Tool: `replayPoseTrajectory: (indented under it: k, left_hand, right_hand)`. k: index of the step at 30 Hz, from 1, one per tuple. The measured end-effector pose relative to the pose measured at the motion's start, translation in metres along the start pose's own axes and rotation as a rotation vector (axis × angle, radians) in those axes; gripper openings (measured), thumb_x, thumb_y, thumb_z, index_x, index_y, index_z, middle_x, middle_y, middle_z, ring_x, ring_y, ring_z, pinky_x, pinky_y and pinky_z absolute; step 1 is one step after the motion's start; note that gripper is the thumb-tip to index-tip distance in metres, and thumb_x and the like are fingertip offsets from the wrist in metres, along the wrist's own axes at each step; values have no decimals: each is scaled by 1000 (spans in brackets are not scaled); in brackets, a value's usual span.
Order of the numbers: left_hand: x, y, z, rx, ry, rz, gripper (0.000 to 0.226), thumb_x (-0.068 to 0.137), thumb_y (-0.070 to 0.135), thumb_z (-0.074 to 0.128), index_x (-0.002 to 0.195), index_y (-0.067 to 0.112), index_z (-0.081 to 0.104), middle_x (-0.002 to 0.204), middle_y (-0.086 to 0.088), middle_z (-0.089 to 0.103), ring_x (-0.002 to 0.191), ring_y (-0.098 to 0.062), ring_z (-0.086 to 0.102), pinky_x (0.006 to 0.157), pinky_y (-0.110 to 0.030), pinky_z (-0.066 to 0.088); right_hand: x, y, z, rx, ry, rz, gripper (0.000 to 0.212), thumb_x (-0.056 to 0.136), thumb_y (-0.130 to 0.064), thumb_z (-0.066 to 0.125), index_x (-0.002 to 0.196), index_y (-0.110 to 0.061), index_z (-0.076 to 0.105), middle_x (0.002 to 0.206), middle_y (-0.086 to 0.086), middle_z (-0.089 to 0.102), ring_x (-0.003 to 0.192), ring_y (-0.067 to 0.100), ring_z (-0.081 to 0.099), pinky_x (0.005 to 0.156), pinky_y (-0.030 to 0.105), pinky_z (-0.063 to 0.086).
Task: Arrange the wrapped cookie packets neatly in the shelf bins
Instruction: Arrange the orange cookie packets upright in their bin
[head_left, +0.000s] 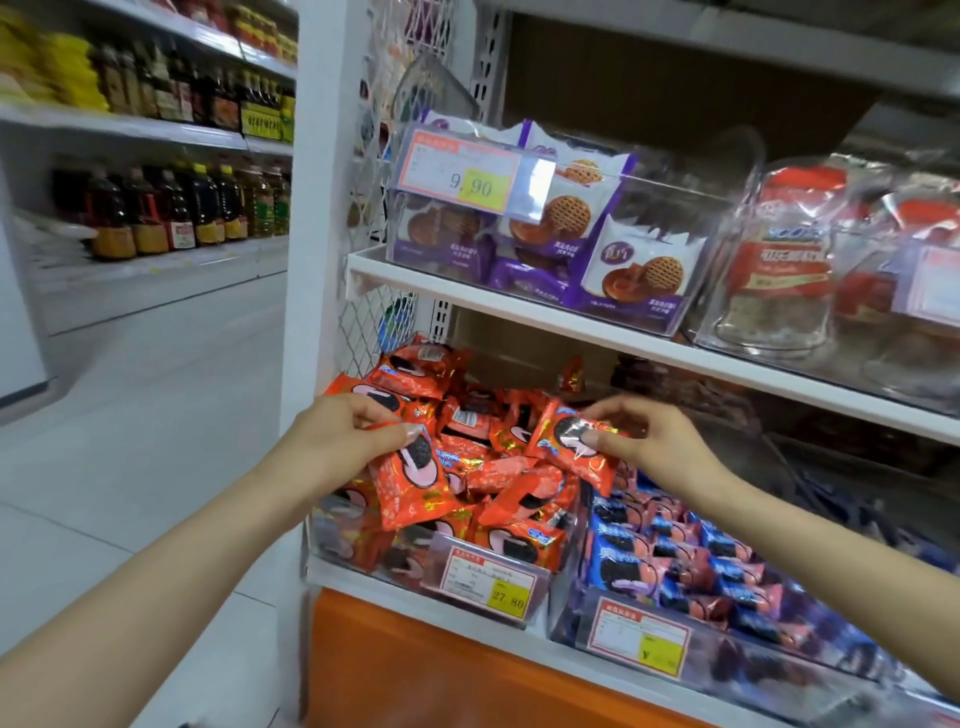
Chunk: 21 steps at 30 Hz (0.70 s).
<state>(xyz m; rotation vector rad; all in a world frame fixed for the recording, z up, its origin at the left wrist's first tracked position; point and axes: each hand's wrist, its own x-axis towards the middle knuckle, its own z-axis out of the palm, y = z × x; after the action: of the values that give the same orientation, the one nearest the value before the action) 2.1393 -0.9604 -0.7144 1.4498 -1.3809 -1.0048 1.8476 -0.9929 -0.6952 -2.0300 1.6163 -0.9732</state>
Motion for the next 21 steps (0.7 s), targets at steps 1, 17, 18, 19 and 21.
replayPoseTrajectory:
  k: [1,17,18,19,21]
  left_hand:
    - [0,0,1,7,1,7,12,78,25,73,81,15,67,93,-12,69,86,-28,66,86,-42,53]
    - [3,-5,-3,31,-15,11,14,77,29,74,81,18,66,96,-8,68,91,-25,65,88,-42,52]
    - [2,-6,-4,30,-13,8,15,76,29,74,81,18,66,96,-9,69,91,-25,65,88,-42,52]
    - [2,-7,-5,29,-10,3,15,76,29,75,80,18,66,96,-9,69,91,-26,65,88,-42,52]
    - [2,-9,-7,21,-7,-8,18,75,30,75,82,17,66,96,-9,69,91,-26,66,90,-45,51]
  right_hand:
    - [2,0,3,-9,7,-11,14,75,-20,77,87,-23,69,86,-5,70,72,5,59,67,15,44]
    - [21,-15,14,-298,4,-216,17,87,-35,62,102,-28,66,96,-15,62,80,8,63,76,4,37]
    - [27,-18,15,-304,-19,-228,22,89,-37,60,108,-27,65,101,-14,60,79,9,63,75,-1,34]
    - [37,-21,17,-311,-48,-233,26,89,-39,58,112,-28,63,106,-13,59,85,10,62,75,-3,33]
    - [60,-25,23,-263,-147,-208,28,91,-36,57,117,-25,60,109,-13,58,95,3,55,74,-3,33]
